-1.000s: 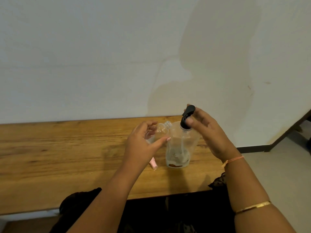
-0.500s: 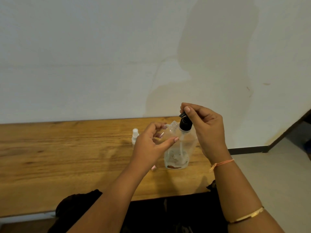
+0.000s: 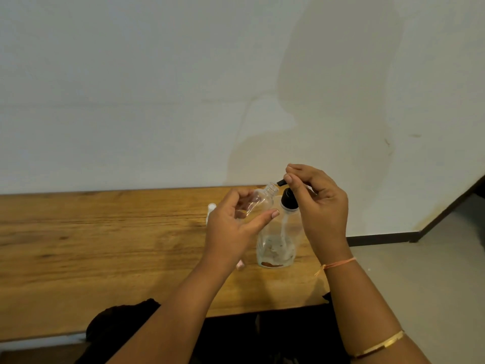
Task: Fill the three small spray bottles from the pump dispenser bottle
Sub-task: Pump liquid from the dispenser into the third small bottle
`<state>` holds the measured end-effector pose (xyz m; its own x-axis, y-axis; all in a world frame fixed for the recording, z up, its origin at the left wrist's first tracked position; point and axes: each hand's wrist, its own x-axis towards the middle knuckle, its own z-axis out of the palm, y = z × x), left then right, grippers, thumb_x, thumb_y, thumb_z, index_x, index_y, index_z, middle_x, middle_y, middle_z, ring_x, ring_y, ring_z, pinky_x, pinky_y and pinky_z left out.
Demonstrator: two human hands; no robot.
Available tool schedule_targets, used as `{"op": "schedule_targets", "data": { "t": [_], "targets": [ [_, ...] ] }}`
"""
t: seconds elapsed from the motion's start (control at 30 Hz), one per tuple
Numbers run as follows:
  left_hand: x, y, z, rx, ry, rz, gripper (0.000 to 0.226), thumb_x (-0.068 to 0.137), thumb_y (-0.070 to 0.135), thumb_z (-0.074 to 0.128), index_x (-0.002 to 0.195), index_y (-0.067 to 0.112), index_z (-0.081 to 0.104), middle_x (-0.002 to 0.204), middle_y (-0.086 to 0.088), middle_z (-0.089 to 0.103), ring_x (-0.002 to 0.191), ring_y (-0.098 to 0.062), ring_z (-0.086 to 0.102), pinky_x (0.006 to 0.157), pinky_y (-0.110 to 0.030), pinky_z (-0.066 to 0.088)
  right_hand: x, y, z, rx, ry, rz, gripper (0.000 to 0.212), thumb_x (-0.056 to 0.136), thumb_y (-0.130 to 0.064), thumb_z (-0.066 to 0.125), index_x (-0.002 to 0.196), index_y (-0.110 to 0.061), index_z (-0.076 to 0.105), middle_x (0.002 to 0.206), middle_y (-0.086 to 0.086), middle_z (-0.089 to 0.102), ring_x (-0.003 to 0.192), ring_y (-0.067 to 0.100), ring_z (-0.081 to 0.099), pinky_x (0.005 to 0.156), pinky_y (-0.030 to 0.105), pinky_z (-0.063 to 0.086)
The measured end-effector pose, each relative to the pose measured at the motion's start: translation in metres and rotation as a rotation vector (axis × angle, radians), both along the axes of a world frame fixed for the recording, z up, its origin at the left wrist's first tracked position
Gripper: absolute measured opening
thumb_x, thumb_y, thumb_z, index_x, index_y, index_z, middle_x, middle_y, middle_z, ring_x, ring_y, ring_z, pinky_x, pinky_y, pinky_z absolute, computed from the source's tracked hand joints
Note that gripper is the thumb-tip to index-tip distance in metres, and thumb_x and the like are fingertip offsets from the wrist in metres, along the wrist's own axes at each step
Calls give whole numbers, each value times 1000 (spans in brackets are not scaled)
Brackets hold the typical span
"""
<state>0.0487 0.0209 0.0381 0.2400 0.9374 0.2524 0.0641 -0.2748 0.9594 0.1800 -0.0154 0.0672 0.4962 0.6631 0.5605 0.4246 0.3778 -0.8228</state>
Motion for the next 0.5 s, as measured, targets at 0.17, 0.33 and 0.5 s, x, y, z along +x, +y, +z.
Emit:
{"op": "schedule_targets", "data": {
  "t": [0.17, 0.33, 0.5],
  "targets": [
    [-2, 1, 4, 83, -7, 39, 45, 54, 50, 76, 95, 42, 61, 95, 18, 67, 95, 4, 62, 80, -19, 51, -4, 0, -1, 0, 69, 11, 14, 85, -7, 63, 93, -19, 67, 95, -3, 67, 92, 2, 64, 80, 14, 50],
    [-2, 0, 5, 106, 23, 17, 56, 54, 51, 76, 106, 34, 65, 98, 13, 68, 96, 1, 62, 76, -21, 54, -8, -1, 6, -49, 238, 77, 12, 84, -7, 64, 89, -17, 69, 89, -3, 70, 86, 6, 67, 78, 19, 53],
    [0, -2, 8, 132, 39, 2, 58, 54, 51, 76, 109, 35, 65, 96, 10, 66, 84, -5, 65, 67, -18, 55, -12, -1, 14, -80, 387, 64, 13, 87, -19, 61, 82, -12, 70, 74, -4, 70, 76, 7, 65, 71, 19, 52]
  ]
}}
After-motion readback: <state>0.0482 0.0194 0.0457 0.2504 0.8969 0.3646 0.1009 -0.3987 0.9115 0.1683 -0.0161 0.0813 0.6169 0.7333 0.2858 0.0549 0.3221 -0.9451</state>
